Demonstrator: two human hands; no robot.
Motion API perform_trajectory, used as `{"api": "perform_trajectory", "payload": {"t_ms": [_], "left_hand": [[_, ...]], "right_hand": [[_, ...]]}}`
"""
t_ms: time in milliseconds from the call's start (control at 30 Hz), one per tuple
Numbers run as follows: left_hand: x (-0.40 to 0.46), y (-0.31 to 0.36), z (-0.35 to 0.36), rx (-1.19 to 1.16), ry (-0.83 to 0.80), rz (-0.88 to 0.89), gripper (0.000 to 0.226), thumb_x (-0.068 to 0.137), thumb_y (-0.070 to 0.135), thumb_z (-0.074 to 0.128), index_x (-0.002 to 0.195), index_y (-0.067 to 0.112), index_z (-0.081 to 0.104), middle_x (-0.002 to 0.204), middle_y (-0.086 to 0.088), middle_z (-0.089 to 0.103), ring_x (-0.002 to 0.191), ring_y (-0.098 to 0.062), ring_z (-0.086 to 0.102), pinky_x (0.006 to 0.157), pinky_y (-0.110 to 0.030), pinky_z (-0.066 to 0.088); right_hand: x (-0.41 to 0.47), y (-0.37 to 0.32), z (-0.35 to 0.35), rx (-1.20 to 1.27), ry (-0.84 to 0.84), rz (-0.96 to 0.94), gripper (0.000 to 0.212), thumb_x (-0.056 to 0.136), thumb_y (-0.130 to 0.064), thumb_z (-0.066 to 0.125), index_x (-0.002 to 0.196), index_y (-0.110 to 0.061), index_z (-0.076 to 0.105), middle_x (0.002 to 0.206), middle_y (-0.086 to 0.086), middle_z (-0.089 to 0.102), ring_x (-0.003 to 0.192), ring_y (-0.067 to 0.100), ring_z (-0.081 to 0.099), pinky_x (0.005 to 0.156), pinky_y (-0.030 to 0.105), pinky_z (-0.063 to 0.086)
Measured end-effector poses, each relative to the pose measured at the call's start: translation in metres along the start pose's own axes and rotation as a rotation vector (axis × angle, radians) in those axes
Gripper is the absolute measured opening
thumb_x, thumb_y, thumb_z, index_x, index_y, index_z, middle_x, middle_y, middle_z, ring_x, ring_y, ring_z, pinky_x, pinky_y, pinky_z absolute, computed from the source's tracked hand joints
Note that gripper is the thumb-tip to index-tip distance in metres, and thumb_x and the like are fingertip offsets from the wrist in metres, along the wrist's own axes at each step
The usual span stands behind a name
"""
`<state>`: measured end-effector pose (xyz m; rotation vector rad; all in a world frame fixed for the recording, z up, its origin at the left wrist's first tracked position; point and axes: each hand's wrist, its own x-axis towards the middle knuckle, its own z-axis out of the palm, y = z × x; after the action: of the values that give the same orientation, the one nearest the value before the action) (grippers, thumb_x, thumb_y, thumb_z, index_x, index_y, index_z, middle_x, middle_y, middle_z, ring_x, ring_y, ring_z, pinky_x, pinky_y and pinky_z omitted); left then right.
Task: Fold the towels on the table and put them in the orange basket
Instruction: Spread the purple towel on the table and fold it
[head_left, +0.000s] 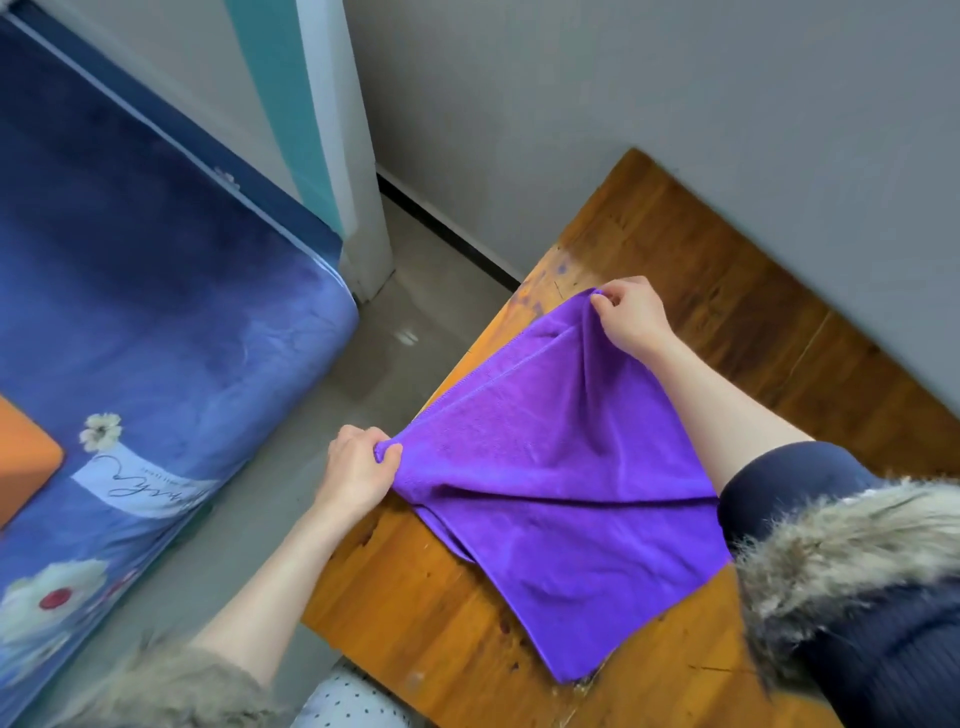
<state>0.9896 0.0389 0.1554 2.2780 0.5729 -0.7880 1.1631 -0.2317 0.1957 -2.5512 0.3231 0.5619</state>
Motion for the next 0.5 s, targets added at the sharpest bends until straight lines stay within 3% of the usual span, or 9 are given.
{"api": "perform_trajectory", "payload": {"t_ms": [133, 233, 333, 500], "left_hand": [[0.005, 0.004, -0.009, -0.016, -0.037, 0.021, 0.016, 0.09, 0.019, 0.055, 0.089, 0.008, 0.066, 0.092, -0.005, 0.054, 0.093, -0.024, 0.052, 0.074, -0.024, 0.031], [0.005, 0.008, -0.015, -0.025, -0.027, 0.015, 0.013, 0.088, 0.016, 0.059, 0.089, 0.007, 0.068, 0.085, 0.001, 0.054, 0.086, -0.018, 0.05, 0.072, -0.021, 0.03], [0.003, 0.009, -0.016, -0.013, -0.055, 0.006, 0.013, 0.087, 0.015, 0.06, 0.089, 0.005, 0.069, 0.081, 0.002, 0.054, 0.083, -0.016, 0.048, 0.069, -0.021, 0.031], [-0.002, 0.009, -0.009, -0.074, -0.028, 0.018, 0.003, 0.084, 0.012, 0.063, 0.083, 0.013, 0.066, 0.088, -0.002, 0.061, 0.085, -0.019, 0.053, 0.073, -0.022, 0.034]], "right_hand": [[0.004, -0.003, 0.006, -0.059, -0.038, 0.015, 0.024, 0.094, -0.018, 0.046, 0.087, -0.009, 0.067, 0.124, 0.015, 0.052, 0.114, 0.03, 0.05, 0.095, 0.033, 0.038], [0.001, -0.006, 0.011, -0.131, -0.053, 0.024, 0.029, 0.093, -0.02, 0.045, 0.066, -0.016, 0.055, 0.115, 0.014, 0.054, 0.109, 0.033, 0.048, 0.092, 0.042, 0.04], [-0.003, -0.005, 0.01, -0.136, -0.017, 0.015, 0.028, 0.094, -0.02, 0.044, 0.073, -0.01, 0.06, 0.102, 0.015, 0.058, 0.105, 0.035, 0.048, 0.082, 0.039, 0.038], [-0.022, 0.0, -0.008, 0.09, 0.05, 0.017, 0.027, 0.096, -0.018, 0.046, 0.104, -0.004, 0.068, 0.109, 0.01, 0.063, 0.103, 0.024, 0.054, 0.079, 0.022, 0.033]]}}
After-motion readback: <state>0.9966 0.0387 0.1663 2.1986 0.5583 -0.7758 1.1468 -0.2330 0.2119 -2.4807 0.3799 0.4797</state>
